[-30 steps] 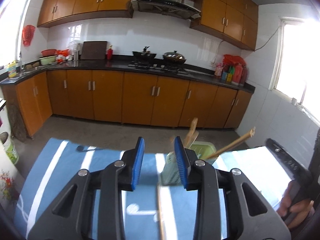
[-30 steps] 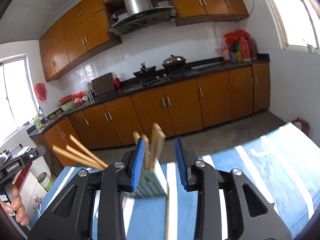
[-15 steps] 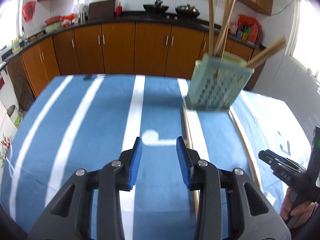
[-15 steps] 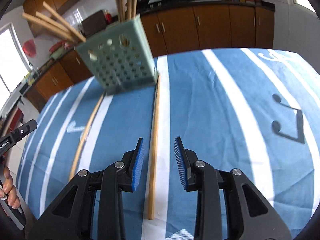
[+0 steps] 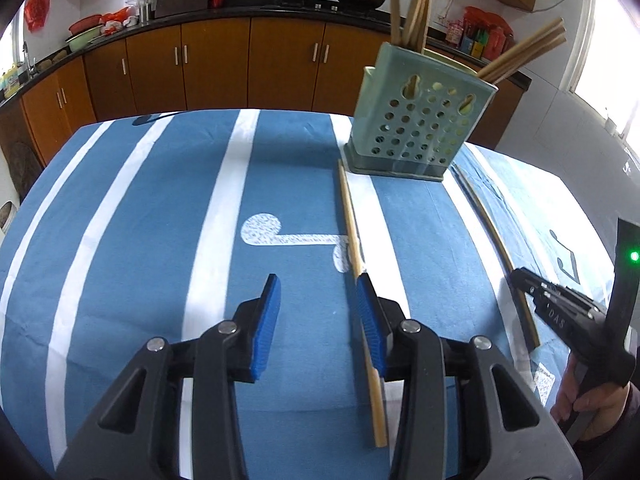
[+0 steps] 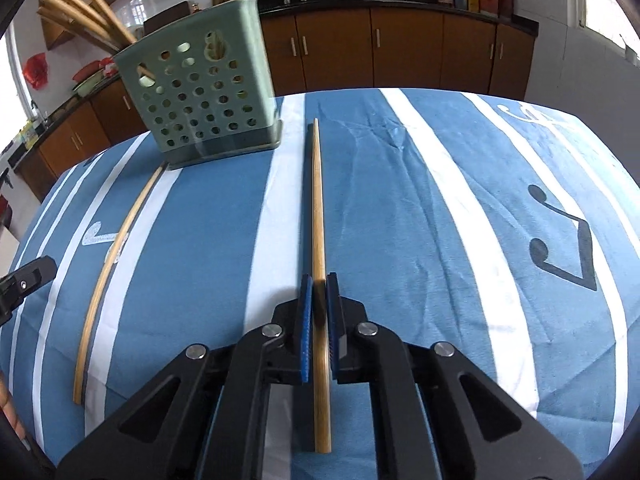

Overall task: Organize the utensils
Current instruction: 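Move both tools down to the loose chopsticks and close each on one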

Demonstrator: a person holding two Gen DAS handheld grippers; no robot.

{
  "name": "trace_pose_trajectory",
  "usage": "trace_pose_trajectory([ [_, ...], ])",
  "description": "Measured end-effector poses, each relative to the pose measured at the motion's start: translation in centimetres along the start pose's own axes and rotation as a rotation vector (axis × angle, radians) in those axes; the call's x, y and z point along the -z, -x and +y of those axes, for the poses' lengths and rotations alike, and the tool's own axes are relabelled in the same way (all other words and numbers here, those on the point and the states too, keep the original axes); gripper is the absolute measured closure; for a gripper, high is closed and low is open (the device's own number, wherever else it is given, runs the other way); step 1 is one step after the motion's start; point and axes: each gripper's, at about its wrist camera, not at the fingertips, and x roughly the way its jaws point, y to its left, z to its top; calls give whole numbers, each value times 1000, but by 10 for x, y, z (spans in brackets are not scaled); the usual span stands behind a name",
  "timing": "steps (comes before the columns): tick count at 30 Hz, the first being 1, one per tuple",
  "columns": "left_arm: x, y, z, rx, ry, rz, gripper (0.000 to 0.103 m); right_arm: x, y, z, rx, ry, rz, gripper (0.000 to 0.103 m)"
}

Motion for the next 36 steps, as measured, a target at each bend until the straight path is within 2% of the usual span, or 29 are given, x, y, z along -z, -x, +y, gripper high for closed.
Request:
trace_pose_trajectory([
  [4, 6, -7, -9, 13, -16, 12, 60, -6, 1, -36, 112, -123, -11, 95],
  [11, 14, -23, -26, -8, -55, 44, 61, -4, 2, -43, 105, -116, -14, 95],
  [12, 15, -26, -28, -17, -59, 46, 63, -4, 2, -42, 97, -115, -13, 95],
  [14, 16, -33, -31, -35, -66, 60, 76, -5, 1, -38, 89, -110, -10, 95],
  [15, 17, -36, -32, -44, -66, 68, 79, -5, 2, -38, 82, -106, -9, 95],
  [19, 17, -39, -33, -102, -73, 42, 95, -4, 3, -32, 67, -86, -8, 95],
  [30, -13, -48, 33, -177, 31, 49, 95, -5, -2, -12, -29, 0, -5, 95],
  [36, -11, -47, 39, -181, 24, 16, 93, -5, -2, -12, -29, 8, -4, 95],
])
